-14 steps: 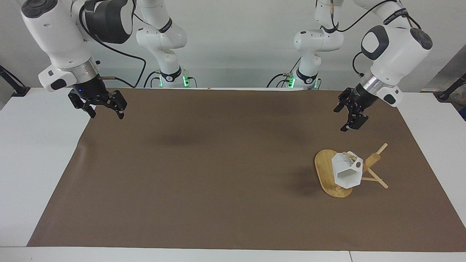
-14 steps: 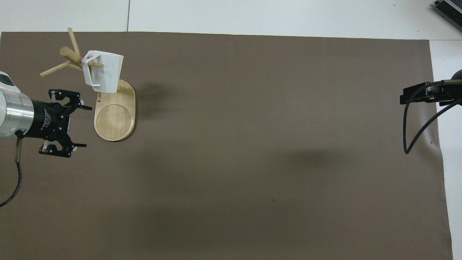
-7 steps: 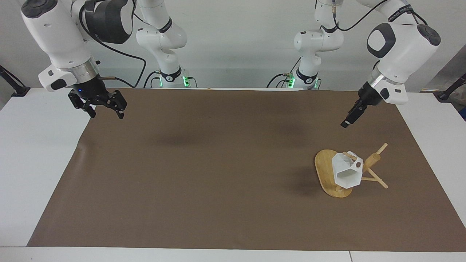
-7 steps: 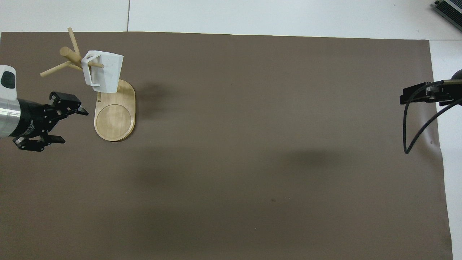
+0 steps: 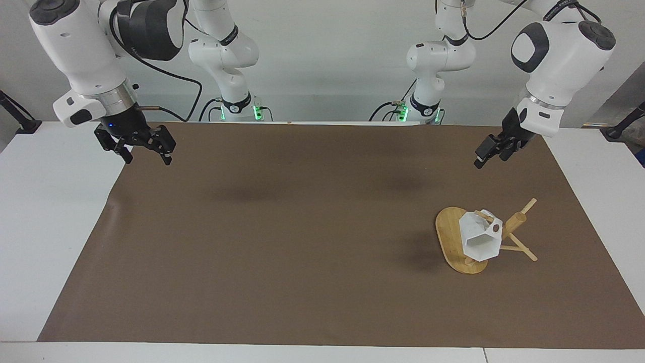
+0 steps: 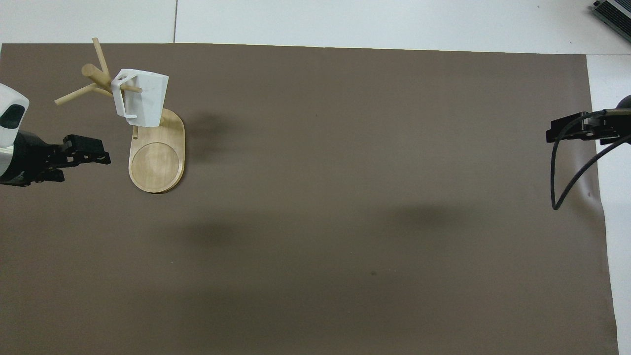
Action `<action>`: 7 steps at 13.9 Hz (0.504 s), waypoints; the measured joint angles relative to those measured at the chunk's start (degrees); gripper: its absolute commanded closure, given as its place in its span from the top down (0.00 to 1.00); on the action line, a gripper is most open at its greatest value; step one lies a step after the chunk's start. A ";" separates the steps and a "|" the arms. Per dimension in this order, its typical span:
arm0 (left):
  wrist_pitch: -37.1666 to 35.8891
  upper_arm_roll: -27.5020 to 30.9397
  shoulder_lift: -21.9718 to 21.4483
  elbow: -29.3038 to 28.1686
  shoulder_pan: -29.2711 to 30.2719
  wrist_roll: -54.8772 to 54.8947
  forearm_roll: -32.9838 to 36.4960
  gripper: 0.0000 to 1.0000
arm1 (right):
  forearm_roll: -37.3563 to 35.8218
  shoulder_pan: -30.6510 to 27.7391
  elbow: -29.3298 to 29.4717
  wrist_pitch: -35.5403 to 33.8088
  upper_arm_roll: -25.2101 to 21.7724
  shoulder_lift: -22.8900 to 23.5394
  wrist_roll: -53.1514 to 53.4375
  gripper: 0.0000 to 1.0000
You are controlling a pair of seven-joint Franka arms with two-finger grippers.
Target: Hang cup on rack
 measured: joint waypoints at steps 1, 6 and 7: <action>-0.73 0.03 0.00 0.95 0.01 3.79 0.40 1.00 | 0.00 0.00 0.00 0.00 0.00 0.00 0.00 1.00; -6.05 0.10 0.03 6.25 0.03 21.57 3.41 1.00 | 0.00 0.00 0.00 0.00 -0.01 0.00 0.00 1.00; -7.77 0.00 0.15 7.78 0.02 22.54 3.92 1.00 | 0.00 0.00 0.00 0.00 -0.01 0.00 0.00 1.00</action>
